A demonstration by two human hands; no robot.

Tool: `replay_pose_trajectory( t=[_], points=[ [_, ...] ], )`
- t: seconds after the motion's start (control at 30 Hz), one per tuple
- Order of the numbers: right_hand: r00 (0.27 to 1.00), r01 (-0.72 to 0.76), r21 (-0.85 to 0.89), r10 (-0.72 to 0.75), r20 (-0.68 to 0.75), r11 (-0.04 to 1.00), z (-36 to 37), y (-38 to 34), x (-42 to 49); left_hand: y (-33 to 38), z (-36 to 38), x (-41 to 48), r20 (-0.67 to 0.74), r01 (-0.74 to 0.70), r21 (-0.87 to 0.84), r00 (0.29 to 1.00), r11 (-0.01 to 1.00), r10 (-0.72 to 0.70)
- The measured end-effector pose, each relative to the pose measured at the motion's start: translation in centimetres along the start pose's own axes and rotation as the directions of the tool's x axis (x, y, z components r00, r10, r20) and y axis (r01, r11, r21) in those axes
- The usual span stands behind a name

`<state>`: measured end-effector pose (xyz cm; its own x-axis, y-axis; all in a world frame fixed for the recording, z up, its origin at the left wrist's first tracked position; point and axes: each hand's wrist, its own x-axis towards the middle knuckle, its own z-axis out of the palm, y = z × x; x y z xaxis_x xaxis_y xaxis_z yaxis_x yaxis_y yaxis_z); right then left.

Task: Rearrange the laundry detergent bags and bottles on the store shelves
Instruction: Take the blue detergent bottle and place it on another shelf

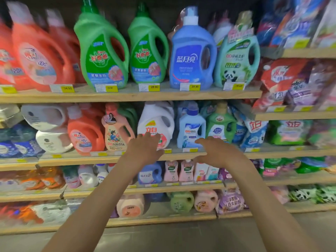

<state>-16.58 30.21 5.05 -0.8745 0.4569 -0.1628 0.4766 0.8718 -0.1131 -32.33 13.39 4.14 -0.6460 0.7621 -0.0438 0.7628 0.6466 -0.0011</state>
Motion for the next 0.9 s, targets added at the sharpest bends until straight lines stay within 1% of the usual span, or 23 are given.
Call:
replay_pose_trajectory(
  t=[0.1, 0.23, 0.33, 0.43, 0.53, 0.6, 0.73, 0.83, 0.9],
  points=[
    [0.999, 0.031, 0.030, -0.031, -0.020, 0.999, -1.3, 1.3, -1.1, 1.3, -1.0, -0.8, -0.001, 0.031, 0.009, 1.000, 0.999, -0.031],
    [0.997, 0.042, 0.009, -0.042, -0.071, 0.999, -3.4, 2.9, -1.5, 2.6, -2.9, -1.3, -0.042, 0.104, 0.021, 0.994, 0.994, -0.103],
    [0.996, 0.045, 0.028, -0.043, -0.072, 0.999, -4.9, 3.8, -1.3, 3.0, -4.2, -0.9, -0.069, 0.104, -0.012, 0.992, 0.995, -0.105],
    [0.995, 0.050, 0.047, -0.046, -0.093, 0.998, -6.2, 4.7, -0.1, 2.9, -5.5, 0.2, -0.106, 0.100, 0.000, 0.989, 0.995, -0.099],
    [0.989, 0.075, 0.049, -0.068, -0.129, 0.996, -7.8, 5.3, 1.4, 2.3, -6.6, 2.3, -0.125, 0.115, 0.004, 0.986, 0.993, -0.113],
    [0.985, 0.081, 0.019, -0.077, -0.155, 0.997, -8.9, 5.8, 2.8, 1.8, -7.3, 4.2, -0.147, 0.130, -0.005, 0.981, 0.991, -0.129],
    [0.977, 0.074, 0.007, -0.071, -0.200, 0.997, -11.7, 6.7, 5.5, 1.1, -9.7, 8.3, -0.185, 0.135, 0.051, 0.975, 0.990, -0.124],
    [0.960, 0.062, -0.043, -0.071, -0.270, 0.997, -14.2, 7.4, 7.8, 0.9, -11.7, 11.7, -0.211, 0.124, 0.037, 0.971, 0.992, -0.114],
    [0.938, 0.041, -0.079, -0.065, -0.339, 0.996, -15.8, 7.8, 9.5, 0.7, -12.7, 14.0, -0.254, 0.125, 0.018, 0.960, 0.992, -0.117]
  ],
)
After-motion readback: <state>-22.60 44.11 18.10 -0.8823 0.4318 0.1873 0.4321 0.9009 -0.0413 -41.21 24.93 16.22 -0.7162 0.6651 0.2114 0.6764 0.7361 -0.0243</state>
